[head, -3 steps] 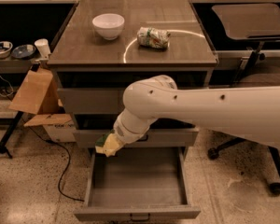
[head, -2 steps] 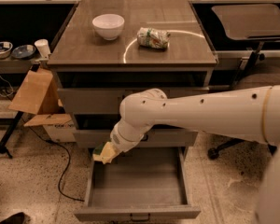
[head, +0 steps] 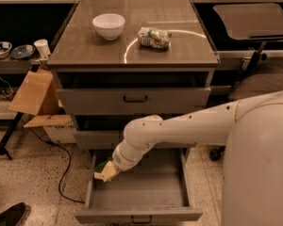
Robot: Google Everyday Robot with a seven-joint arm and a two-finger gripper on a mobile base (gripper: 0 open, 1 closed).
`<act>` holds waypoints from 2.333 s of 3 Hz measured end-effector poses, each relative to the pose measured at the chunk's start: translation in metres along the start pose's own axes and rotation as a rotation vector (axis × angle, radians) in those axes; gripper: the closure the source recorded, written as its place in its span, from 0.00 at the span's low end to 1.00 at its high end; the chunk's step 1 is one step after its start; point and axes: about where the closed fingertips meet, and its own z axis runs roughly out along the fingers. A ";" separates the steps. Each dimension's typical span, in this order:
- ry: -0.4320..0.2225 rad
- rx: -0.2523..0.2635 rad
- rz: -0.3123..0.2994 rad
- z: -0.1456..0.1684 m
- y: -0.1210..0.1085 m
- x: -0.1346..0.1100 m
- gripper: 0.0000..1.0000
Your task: Place sponge into bottom drawer
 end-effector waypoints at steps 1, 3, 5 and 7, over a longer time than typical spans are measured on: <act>0.004 -0.029 0.014 0.038 -0.007 0.012 1.00; 0.020 -0.040 0.080 0.109 -0.023 0.043 1.00; 0.044 -0.053 0.073 0.169 -0.035 0.038 1.00; 0.117 -0.079 -0.083 0.201 -0.036 0.003 0.84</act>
Offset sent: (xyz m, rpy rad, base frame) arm -0.0312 0.0078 -0.1324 0.0405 0.0659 -0.0515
